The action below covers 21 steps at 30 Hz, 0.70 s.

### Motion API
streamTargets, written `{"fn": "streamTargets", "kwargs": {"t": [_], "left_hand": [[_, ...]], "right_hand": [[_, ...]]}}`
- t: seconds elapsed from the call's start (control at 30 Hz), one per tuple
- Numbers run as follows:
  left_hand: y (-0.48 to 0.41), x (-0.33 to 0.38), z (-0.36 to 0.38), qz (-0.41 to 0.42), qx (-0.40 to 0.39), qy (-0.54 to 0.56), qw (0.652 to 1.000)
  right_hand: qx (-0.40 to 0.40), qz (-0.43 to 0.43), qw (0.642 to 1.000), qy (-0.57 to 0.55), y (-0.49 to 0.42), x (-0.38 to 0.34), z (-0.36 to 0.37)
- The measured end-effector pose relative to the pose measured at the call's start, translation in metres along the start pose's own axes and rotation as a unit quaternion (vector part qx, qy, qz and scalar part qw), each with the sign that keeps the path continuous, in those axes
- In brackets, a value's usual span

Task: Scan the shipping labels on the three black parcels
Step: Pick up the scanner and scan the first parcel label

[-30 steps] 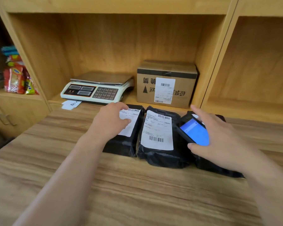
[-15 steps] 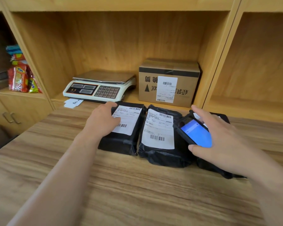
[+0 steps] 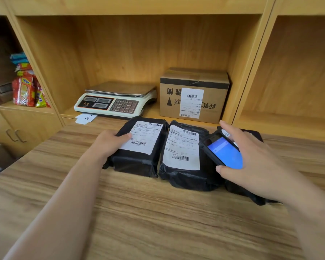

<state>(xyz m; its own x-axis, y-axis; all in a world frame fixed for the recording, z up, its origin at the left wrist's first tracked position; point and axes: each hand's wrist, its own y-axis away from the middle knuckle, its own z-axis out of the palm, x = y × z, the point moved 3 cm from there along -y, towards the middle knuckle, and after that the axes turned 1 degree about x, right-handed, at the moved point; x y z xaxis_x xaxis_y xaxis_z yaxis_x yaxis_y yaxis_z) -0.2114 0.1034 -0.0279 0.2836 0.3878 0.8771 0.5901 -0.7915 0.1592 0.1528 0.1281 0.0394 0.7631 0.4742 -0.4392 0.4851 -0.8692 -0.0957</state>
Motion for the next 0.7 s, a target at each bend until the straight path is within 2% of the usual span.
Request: {"fn": "streamTargets", "kwargs": {"t": [0.17,0.37,0.5,0.7], "left_hand": [[-0.009,0.002,0.0,0.044,0.035,-0.017,0.998],[-0.012,0.004,-0.012,0.053,0.061,-0.025,0.996],[-0.012,0.015,-0.03,0.081,0.115,-0.013,0.99],[-0.003,0.036,-0.046,0.112,0.153,0.126,0.974]], "right_hand": [[0.004,0.002,1.0,-0.002,-0.001,0.001,0.001],[0.002,-0.003,1.0,0.001,0.001,-0.002,0.0],[0.008,-0.003,1.0,-0.004,0.001,-0.003,-0.002],[0.018,-0.004,1.0,-0.01,0.004,-0.007,-0.006]]}}
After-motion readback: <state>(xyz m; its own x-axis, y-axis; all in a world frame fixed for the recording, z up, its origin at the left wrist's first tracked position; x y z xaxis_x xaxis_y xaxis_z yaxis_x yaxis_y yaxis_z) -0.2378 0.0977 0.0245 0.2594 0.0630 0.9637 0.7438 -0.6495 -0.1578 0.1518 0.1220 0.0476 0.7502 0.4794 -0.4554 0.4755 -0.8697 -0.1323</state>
